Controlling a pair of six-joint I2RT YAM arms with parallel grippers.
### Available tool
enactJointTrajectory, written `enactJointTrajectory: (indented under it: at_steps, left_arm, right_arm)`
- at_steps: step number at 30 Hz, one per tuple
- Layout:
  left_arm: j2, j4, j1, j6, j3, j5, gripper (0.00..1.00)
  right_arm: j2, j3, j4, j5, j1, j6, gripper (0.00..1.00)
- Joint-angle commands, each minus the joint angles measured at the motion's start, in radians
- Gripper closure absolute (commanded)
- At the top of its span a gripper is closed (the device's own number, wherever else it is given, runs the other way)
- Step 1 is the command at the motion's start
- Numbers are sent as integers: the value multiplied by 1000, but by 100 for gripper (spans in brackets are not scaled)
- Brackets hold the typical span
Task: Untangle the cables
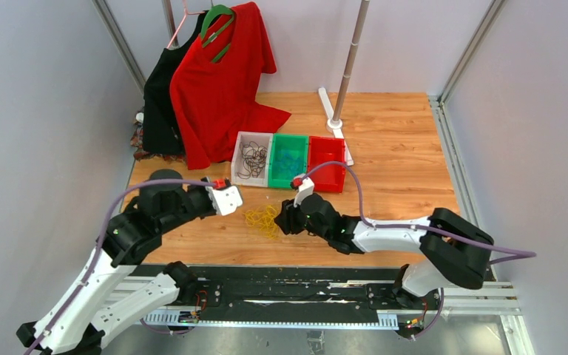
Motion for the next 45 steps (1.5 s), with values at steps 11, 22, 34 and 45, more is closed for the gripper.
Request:
enactJointTrajectory:
  at_steps: [11,22,34,45]
  left_arm:
    - [39,-221,-3,176,-205,179,19]
    - [420,41,-3,222,-167,279,32]
    - [570,395,5,54,-342,167,33]
    - [646,375,92,120,-326,235,99]
  right_arm:
    - [-36,-10,144,-40,12,-54,99]
    - [5,8,81,39,-12,-16,84]
    - [275,125,219,8,-67,33,58]
    - [336,120,322,-41,-97,74,93]
